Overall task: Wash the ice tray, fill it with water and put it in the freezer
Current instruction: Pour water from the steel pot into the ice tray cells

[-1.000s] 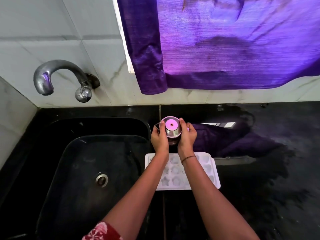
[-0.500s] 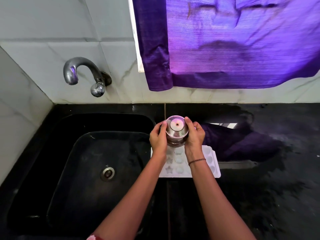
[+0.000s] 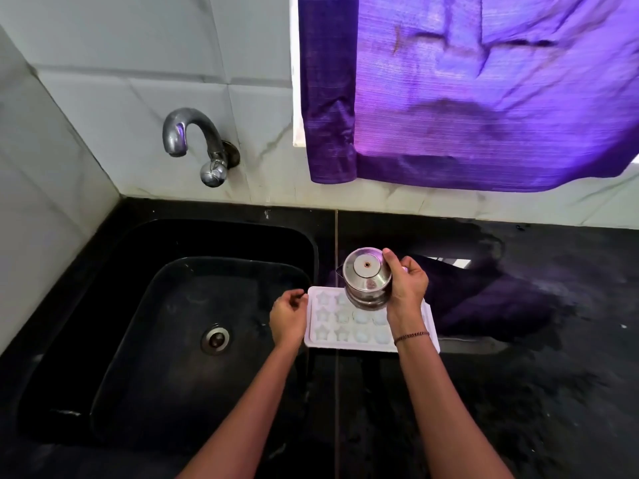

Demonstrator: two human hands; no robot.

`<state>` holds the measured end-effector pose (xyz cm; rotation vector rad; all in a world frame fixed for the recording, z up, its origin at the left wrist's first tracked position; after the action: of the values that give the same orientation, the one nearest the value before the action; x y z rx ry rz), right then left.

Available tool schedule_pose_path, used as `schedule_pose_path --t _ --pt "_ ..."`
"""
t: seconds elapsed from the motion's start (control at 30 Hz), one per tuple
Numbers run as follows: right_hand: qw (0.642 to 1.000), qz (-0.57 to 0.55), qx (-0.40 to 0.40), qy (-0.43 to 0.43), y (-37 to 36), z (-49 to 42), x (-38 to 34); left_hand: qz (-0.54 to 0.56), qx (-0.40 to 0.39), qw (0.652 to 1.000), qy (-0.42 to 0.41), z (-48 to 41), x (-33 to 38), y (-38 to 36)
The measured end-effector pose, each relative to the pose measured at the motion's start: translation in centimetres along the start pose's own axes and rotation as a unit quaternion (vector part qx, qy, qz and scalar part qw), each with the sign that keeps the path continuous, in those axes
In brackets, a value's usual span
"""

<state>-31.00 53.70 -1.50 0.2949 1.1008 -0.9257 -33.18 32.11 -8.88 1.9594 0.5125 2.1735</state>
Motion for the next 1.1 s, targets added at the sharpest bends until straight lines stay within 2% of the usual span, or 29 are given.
schedule_pose_path --t 0.27,0.67,0.93,1.1 --pt "0.999 0.049 0.004 0.020 -0.3 0.1 0.5 -0.013 -0.016 1.000 -0.012 0.4 -0.8 -0.4" --pt "0.991 0.111 0.021 0.074 -0.7 0.6 -0.3 -0.088 -0.019 0.993 -0.081 0.6 -1.2 -1.0" --pt "0.988 0.128 0.025 0.083 -1.0 0.9 -0.5 -0.312 -0.047 0.928 -0.197 0.8 0.5 -0.7" --pt "0.987 0.131 0.026 0.088 -1.1 1.1 -0.6 -0.325 -0.071 0.922 -0.195 0.7 0.1 -0.8"
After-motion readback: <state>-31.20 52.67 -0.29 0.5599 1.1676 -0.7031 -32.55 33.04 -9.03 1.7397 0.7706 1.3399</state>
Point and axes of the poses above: each hand's wrist, its own z-axis away from the middle knuckle, its own y-axis out of the back of the hand, x = y × z, the point moved 5 cm from there along -z, towards the middle knuckle, and after that the axes turned 14 degrees about -y, right-handed, at the moved point
